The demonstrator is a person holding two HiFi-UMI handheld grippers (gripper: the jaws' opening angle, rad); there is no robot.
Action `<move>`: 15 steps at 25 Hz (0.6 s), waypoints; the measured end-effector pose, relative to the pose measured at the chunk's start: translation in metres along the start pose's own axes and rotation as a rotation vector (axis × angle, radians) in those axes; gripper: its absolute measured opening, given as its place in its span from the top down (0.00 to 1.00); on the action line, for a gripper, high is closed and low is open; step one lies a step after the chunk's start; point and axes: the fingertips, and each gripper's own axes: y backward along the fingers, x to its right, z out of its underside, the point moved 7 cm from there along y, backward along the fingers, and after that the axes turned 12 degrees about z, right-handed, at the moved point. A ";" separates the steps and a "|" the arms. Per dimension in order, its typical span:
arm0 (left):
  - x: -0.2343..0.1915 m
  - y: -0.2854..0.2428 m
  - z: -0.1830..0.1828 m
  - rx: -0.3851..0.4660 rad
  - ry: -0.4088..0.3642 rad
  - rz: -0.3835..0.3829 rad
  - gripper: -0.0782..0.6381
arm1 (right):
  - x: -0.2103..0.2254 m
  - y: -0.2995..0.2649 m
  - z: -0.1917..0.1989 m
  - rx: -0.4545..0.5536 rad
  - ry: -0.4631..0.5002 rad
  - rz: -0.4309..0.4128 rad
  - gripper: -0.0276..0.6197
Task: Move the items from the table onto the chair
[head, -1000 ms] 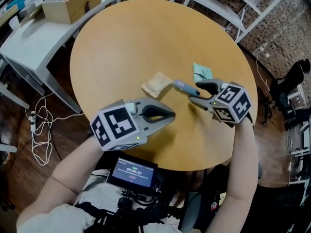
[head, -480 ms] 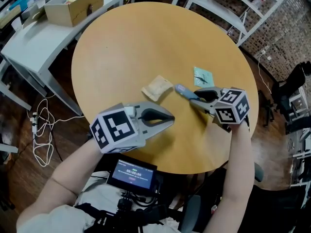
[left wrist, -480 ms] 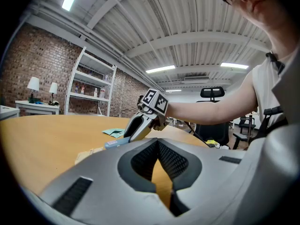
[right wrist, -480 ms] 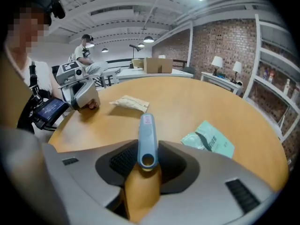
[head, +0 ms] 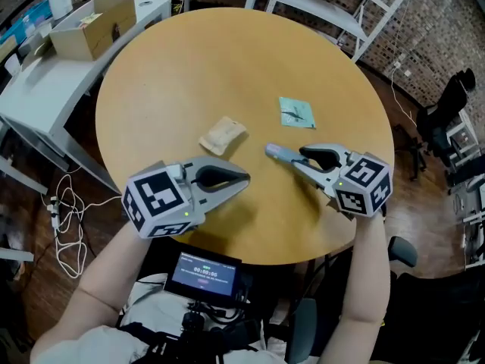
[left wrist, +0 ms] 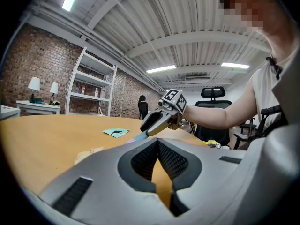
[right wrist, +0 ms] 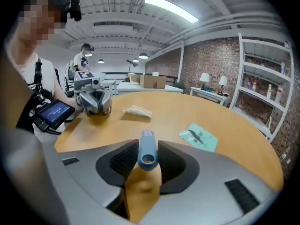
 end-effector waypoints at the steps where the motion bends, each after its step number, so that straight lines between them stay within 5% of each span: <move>1: 0.000 -0.001 0.000 0.000 0.001 -0.002 0.88 | -0.003 -0.002 0.007 -0.031 0.020 -0.005 0.74; 11: 0.004 -0.009 -0.002 -0.001 0.001 0.005 0.88 | -0.015 -0.017 0.016 -0.390 0.119 -0.096 0.75; 15: 0.004 -0.009 -0.001 -0.002 0.005 0.005 0.88 | -0.016 -0.016 0.011 -0.417 0.179 -0.087 0.76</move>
